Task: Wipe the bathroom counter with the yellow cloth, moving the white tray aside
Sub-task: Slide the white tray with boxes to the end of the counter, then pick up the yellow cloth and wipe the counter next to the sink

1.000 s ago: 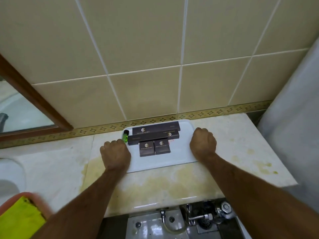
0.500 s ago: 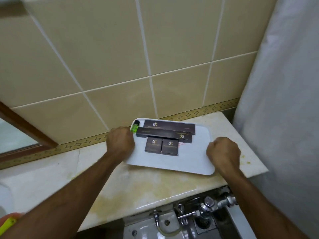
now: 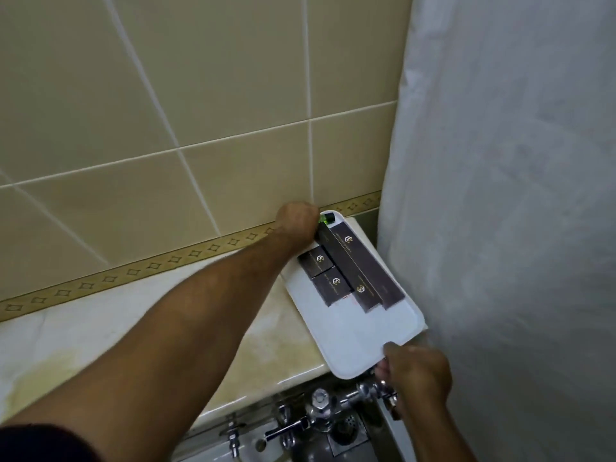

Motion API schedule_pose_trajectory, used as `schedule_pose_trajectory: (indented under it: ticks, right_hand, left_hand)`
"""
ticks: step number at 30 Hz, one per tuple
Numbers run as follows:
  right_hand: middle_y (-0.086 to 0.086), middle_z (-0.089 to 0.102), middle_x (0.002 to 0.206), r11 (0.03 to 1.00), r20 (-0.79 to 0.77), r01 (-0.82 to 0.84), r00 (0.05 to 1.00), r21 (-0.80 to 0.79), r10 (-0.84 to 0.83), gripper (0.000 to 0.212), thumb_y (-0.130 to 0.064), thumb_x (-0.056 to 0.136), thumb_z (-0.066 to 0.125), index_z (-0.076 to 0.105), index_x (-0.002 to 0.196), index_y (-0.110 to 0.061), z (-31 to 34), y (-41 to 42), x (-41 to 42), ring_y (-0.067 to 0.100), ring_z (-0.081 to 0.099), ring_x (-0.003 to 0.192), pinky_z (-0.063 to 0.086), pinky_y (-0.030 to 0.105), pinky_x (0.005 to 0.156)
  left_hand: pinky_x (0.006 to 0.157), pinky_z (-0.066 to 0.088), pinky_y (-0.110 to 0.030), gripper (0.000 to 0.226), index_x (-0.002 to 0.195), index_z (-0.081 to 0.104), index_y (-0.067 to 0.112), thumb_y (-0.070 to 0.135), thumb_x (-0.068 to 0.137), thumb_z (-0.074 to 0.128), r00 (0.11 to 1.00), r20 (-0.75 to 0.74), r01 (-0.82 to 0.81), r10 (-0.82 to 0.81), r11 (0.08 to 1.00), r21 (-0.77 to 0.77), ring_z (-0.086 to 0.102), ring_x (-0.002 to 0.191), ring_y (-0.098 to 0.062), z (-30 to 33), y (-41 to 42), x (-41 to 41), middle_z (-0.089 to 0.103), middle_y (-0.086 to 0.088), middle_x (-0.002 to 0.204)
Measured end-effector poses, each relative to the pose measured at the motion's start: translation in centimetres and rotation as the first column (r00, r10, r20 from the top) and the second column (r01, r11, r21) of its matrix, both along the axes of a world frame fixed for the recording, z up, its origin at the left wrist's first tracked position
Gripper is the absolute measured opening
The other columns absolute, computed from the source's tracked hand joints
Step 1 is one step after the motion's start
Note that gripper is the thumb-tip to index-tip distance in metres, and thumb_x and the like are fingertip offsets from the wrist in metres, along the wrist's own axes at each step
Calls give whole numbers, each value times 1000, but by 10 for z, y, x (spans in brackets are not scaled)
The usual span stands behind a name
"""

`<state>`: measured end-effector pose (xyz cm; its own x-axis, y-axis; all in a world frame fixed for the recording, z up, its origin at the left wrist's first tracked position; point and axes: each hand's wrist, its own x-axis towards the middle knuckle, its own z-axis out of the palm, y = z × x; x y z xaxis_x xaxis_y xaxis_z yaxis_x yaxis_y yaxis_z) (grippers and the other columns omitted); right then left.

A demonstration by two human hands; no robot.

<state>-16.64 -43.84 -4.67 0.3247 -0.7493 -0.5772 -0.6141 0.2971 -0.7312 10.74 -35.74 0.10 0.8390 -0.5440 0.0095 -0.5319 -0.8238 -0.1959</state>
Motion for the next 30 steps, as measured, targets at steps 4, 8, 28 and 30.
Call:
schedule_pose_trajectory:
  ticks: [4, 8, 28, 30]
  right_hand:
    - [5, 66, 41, 990, 40, 74, 996, 117, -79, 16, 1, 75, 70, 66, 59, 1, -17, 1, 3, 15, 65, 34, 65, 47, 65]
    - [2, 67, 42, 988, 61, 91, 993, 125, -99, 16, -1, 77, 71, 66, 61, 1, -28, -3, 7, 15, 66, 36, 65, 50, 67]
    - [15, 66, 70, 925, 227, 260, 918, 278, -326, 54, -47, 84, 75, 56, 65, 1, -4, 43, -14, 11, 65, 36, 58, 27, 48]
    - [12, 59, 59, 937, 235, 217, 929, 275, -284, 56, -51, 88, 67, 51, 64, -4, 3, 100, -12, 3, 54, 24, 46, 20, 27]
  left_hand:
    - [69, 51, -38, 20, 103, 68, 7, 14, 90, 56, 1000, -25, 20, -19, 999, 40, 69, 91, -35, -16, -26, 7, 72, -13, 101]
    - [68, 51, -39, 18, 98, 68, 6, 18, 89, 59, 996, -1, 94, -94, 995, 33, 68, 88, -36, -29, -29, 8, 72, -15, 97]
    - [40, 38, -27, 21, 61, 59, 18, 18, 77, 72, 965, 130, -183, 230, 936, -302, 55, 46, -24, -14, 275, -197, 59, -3, 55]
    - [41, 43, -30, 17, 63, 60, 16, 16, 75, 71, 903, 148, -346, 403, 887, -305, 59, 50, -29, -5, 344, -229, 61, -5, 58]
